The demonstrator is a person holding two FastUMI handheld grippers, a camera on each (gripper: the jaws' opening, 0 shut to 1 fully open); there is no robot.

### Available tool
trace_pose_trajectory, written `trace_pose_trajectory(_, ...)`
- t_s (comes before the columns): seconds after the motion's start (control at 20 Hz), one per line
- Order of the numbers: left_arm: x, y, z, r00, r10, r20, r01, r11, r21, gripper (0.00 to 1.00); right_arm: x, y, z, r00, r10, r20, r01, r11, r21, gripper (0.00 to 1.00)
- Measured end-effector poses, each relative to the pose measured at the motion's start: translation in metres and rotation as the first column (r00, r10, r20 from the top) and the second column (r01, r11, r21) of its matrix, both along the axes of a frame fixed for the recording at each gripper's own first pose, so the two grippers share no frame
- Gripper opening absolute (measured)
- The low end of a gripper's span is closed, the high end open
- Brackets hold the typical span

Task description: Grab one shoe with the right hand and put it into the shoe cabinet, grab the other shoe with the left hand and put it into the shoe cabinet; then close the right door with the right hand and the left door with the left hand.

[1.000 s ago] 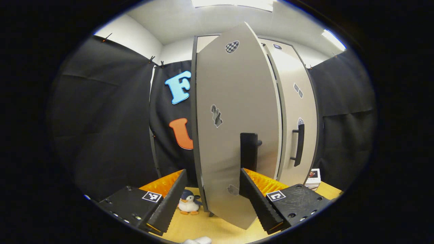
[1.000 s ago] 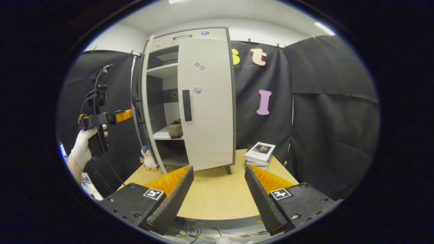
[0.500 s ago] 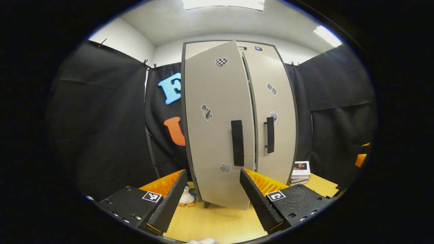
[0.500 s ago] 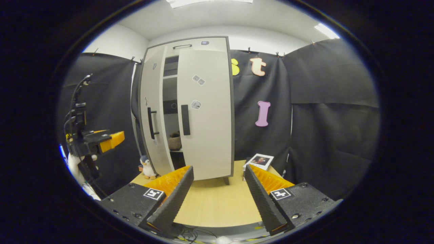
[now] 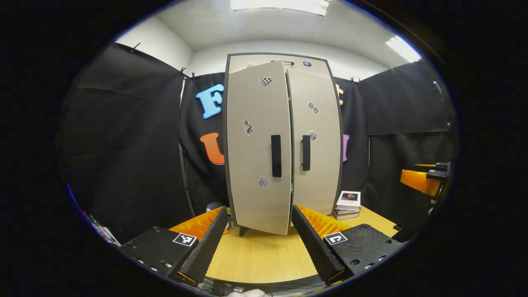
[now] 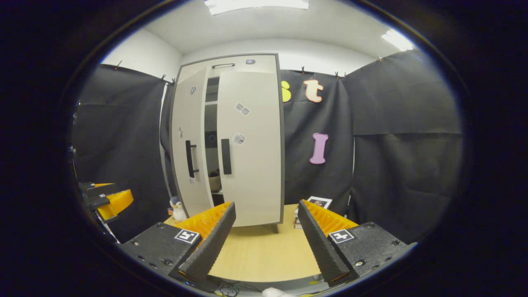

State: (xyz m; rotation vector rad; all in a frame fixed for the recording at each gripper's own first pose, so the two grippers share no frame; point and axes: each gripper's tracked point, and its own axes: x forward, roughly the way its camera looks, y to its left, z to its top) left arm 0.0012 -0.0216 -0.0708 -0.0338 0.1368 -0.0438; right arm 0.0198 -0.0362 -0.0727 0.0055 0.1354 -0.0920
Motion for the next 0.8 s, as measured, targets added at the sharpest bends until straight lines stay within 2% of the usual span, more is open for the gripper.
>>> trace_pose_trajectory(0.7, -0.010, 0.000, 0.011, 1.000, 0.003, 0.028, -0.003, 1.000, 0.021, 0.96, -0.011, 0.005, -0.003, 1.000, 0.006, -0.008, -0.005, 1.000, 0.017, 0.99)
trace_pose_trajectory(0.75, -0.010, 0.000, 0.012, 1.000, 0.003, 0.030, -0.004, 1.000, 0.023, 1.00, -0.011, 0.006, -0.002, 1.000, 0.004, -0.006, -0.004, 1.000, 0.015, 0.99)
trace_pose_trajectory(0.8, -0.009, 0.000, 0.012, 1.000, 0.003, 0.031, -0.004, 1.000, 0.025, 0.96, -0.012, 0.006, -0.001, 1.000, 0.004, -0.006, -0.004, 1.000, 0.014, 0.99)
